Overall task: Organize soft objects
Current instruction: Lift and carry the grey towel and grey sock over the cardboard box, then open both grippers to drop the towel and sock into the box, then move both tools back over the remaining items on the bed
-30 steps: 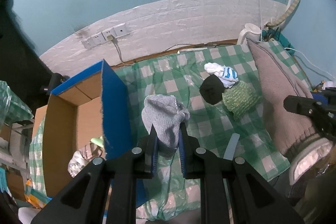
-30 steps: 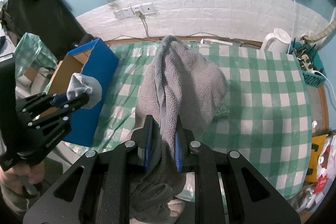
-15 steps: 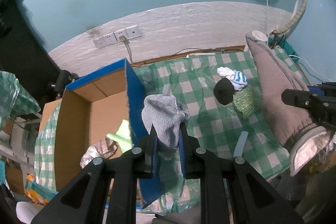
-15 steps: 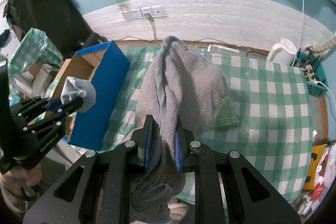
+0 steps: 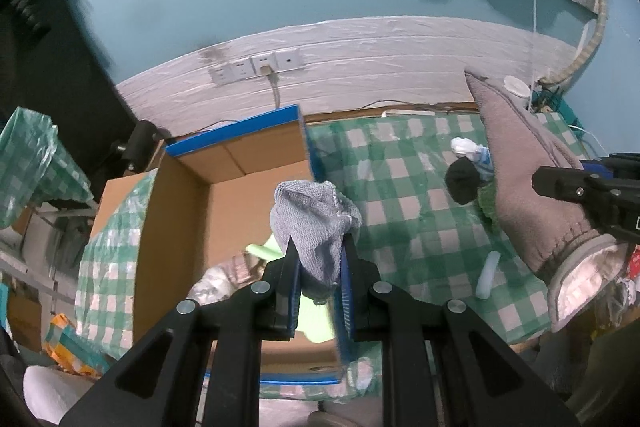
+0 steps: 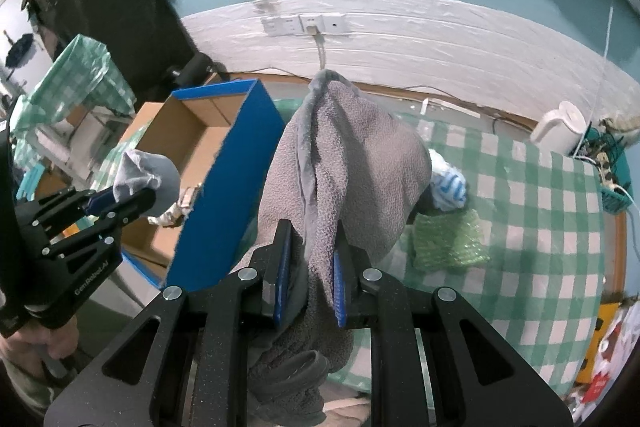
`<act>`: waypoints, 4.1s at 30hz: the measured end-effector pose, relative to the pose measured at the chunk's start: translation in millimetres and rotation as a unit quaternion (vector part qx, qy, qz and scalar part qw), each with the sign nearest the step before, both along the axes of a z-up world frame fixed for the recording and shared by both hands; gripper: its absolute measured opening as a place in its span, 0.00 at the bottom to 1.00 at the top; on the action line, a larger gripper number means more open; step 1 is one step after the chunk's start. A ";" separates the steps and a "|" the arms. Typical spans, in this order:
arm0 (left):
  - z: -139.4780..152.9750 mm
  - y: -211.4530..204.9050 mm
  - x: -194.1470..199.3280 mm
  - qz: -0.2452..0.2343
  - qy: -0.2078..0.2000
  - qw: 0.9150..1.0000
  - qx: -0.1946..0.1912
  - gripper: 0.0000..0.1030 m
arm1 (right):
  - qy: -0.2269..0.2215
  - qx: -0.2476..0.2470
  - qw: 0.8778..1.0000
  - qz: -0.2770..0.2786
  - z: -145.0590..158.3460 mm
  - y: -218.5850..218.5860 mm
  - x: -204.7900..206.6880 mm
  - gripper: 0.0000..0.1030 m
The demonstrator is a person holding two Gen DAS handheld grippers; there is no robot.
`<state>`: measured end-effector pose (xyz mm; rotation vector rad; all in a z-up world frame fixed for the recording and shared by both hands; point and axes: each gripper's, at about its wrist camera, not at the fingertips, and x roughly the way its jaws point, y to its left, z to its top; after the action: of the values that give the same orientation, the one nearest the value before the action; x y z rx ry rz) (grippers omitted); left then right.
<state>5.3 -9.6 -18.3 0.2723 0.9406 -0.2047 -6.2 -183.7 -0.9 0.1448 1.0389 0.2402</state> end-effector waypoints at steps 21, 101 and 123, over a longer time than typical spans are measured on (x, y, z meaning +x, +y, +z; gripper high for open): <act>-4.4 80.8 15.6 0.062 0.000 0.998 -0.012 0.17 | 0.011 -0.002 0.998 0.069 -5.6 106.4 49.9 0.16; -16.2 95.8 40.6 0.093 0.012 0.996 -0.010 0.77 | 0.019 -0.055 0.998 0.024 -40.1 78.8 69.8 0.67; -40.4 -21.2 29.7 0.000 0.034 0.999 0.037 0.77 | 0.050 -0.044 0.996 -0.067 -75.8 -35.4 57.7 0.67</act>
<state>35.0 -30.8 -58.7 0.3344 1.0161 -0.1801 51.6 -219.2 -76.8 0.1469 1.1326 0.0660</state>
